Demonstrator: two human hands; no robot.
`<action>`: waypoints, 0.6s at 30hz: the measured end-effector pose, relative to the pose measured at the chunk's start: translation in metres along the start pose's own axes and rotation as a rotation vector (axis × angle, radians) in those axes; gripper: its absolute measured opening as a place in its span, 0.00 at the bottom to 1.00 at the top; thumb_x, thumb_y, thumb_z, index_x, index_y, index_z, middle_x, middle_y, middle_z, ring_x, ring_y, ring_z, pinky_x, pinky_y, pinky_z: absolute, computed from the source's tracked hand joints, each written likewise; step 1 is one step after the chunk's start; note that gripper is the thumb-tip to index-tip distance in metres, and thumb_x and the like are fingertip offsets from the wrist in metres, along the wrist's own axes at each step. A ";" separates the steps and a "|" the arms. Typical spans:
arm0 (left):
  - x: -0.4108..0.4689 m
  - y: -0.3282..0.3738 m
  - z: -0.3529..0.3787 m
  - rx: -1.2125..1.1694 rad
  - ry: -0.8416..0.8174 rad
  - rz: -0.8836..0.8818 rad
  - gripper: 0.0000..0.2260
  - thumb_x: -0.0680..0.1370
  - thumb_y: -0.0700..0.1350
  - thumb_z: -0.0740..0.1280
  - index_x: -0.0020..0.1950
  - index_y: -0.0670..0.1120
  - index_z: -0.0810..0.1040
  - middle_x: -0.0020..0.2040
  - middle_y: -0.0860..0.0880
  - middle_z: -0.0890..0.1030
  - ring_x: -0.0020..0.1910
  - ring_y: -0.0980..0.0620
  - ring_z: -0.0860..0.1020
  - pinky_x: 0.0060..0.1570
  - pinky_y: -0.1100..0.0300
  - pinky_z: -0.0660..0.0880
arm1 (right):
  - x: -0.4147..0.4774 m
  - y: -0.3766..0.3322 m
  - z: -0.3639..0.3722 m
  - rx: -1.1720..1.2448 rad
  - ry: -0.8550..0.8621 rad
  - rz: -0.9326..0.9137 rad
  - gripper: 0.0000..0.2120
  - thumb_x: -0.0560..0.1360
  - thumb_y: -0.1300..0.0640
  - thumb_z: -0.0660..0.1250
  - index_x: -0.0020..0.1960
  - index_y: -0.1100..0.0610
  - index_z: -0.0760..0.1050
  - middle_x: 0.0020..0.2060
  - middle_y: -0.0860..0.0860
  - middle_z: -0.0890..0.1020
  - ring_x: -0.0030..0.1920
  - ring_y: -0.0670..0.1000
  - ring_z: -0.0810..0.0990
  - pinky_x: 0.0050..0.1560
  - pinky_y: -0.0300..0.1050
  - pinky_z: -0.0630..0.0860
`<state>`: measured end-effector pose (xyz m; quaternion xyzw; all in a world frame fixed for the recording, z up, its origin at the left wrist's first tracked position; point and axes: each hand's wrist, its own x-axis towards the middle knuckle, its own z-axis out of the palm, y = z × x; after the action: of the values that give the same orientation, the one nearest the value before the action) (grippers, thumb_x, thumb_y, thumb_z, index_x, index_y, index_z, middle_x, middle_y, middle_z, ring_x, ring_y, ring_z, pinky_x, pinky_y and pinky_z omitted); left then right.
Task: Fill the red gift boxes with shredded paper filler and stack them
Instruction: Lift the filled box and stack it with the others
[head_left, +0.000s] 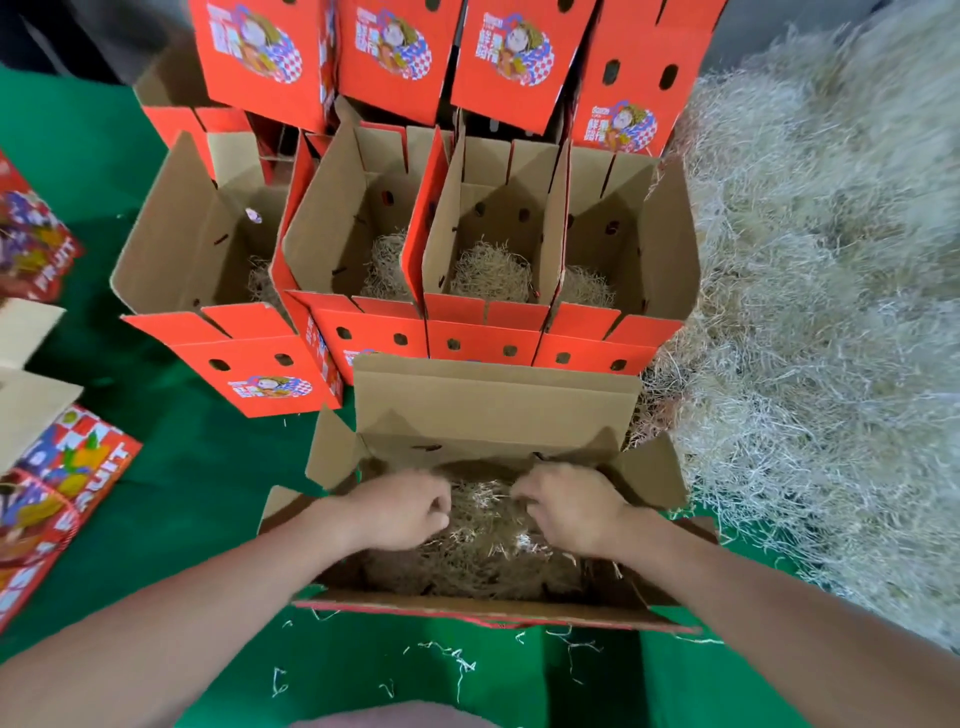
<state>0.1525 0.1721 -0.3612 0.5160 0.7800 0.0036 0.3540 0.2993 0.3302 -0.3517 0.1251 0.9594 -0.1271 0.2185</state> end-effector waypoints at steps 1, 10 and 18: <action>-0.006 0.003 -0.009 -0.033 0.063 0.001 0.07 0.79 0.49 0.61 0.52 0.50 0.76 0.51 0.53 0.77 0.49 0.54 0.73 0.46 0.62 0.65 | -0.006 0.001 -0.009 0.028 0.173 -0.014 0.14 0.76 0.61 0.59 0.60 0.53 0.74 0.53 0.54 0.79 0.50 0.55 0.79 0.51 0.48 0.77; -0.081 0.037 -0.044 -0.359 0.014 0.115 0.10 0.75 0.55 0.65 0.48 0.53 0.83 0.45 0.59 0.83 0.45 0.63 0.79 0.53 0.65 0.74 | -0.030 0.038 -0.059 0.147 0.794 0.271 0.30 0.67 0.60 0.72 0.67 0.57 0.65 0.58 0.58 0.74 0.59 0.61 0.72 0.57 0.55 0.69; -0.111 0.046 -0.041 -0.077 0.069 0.178 0.06 0.71 0.42 0.70 0.45 0.43 0.83 0.32 0.52 0.77 0.29 0.64 0.72 0.29 0.74 0.63 | -0.020 0.047 -0.068 0.437 0.521 0.425 0.10 0.72 0.56 0.70 0.49 0.60 0.74 0.42 0.55 0.80 0.44 0.57 0.79 0.45 0.48 0.76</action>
<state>0.1904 0.1186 -0.2523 0.5689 0.7419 0.0829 0.3450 0.3043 0.3909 -0.2919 0.3923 0.8859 -0.2440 -0.0424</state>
